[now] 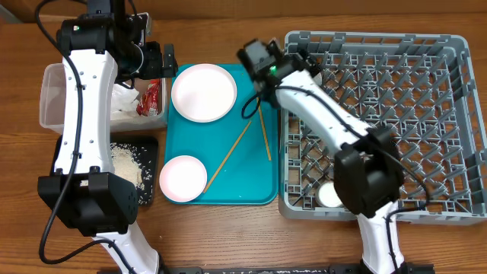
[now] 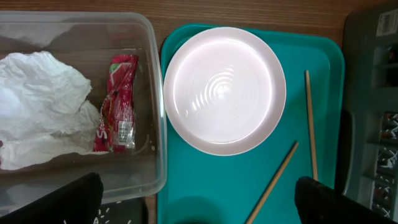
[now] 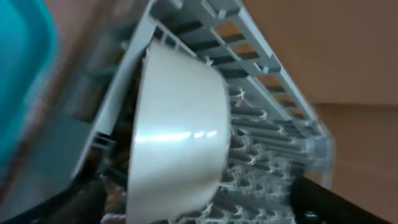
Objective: Sort waste into correct bins and load items into the dishwasher
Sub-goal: 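Release the white bowl in the rack and reach for the pink bowl, then grasp the pink bowl with the right gripper and lift it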
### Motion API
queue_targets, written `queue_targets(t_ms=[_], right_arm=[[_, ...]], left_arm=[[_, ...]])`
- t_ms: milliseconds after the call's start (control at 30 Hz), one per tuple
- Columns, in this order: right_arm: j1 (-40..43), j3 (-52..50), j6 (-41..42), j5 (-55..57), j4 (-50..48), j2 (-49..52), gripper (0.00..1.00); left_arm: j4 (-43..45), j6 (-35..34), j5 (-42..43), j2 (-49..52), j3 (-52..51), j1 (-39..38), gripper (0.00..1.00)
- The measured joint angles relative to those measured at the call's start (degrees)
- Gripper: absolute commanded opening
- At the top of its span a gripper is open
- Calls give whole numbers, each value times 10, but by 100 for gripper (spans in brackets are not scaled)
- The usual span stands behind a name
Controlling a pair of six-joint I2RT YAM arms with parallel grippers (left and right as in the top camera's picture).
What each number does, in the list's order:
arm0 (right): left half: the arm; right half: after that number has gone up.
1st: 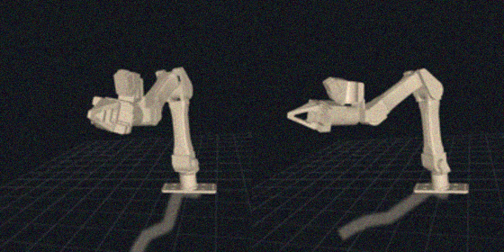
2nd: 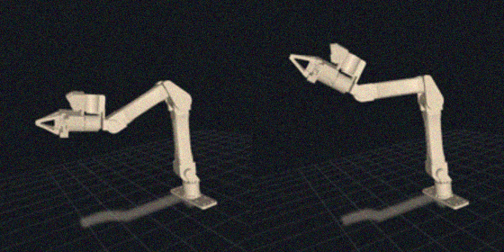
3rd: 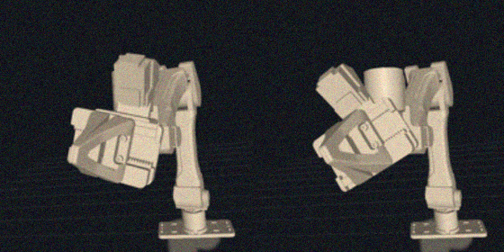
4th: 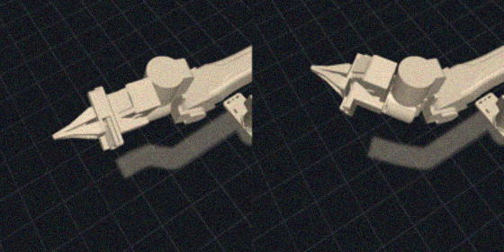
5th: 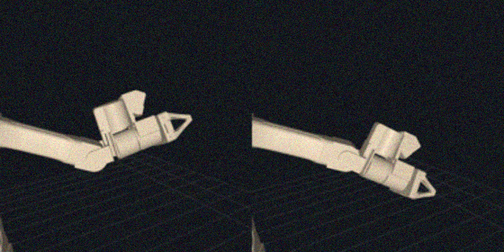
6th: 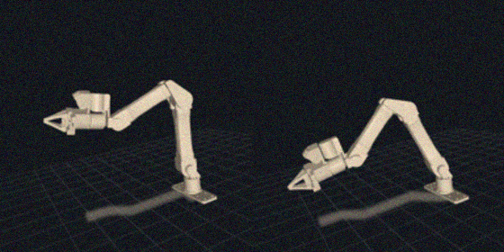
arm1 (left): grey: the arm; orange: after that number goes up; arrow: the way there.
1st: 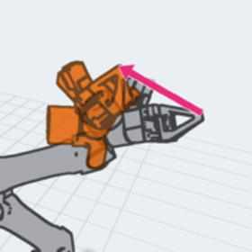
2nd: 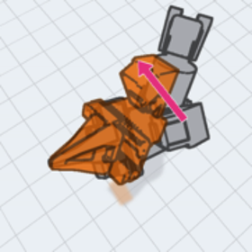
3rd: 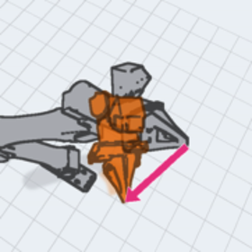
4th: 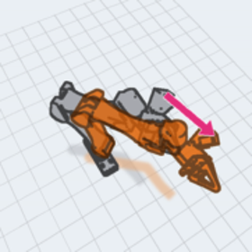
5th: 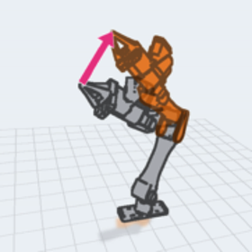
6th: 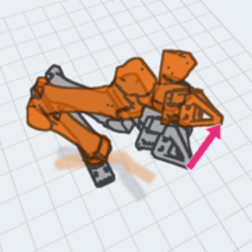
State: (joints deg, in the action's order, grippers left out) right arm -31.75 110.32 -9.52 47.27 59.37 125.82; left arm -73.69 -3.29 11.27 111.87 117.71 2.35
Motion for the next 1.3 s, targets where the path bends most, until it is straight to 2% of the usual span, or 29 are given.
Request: queue_targets(t_ms=[233, 300, 500, 600, 833, 933, 1167, 1300], right_arm=[[28, 51, 66, -271, 12, -79, 100], [40, 54, 81, -393, 17, -92, 99], [46, 22, 99, -652, 17, -93, 88], [23, -28, 115, -711, -4, -93, 79], [-68, -153, 176, -659, -133, -93, 75], [-101, -180, 181, -624, -151, -93, 73], [-135, -209, 183, -595, -188, -90, 62], [-139, -209, 180, -592, -209, -75, 61]], left_arm=[[0, 0, 0, 0, 0, 0, 100], [0, 0, 0, 0, 0, 0, 100], [0, 0, 0, 0, 0, 0, 100], [0, 0, 0, 0, 0, 0, 100], [0, 0, 0, 0, 0, 0, 100], [0, 0, 0, 0, 0, 0, 100], [0, 0, 0, 0, 0, 0, 100], [0, 0, 0, 0, 0, 0, 100]])
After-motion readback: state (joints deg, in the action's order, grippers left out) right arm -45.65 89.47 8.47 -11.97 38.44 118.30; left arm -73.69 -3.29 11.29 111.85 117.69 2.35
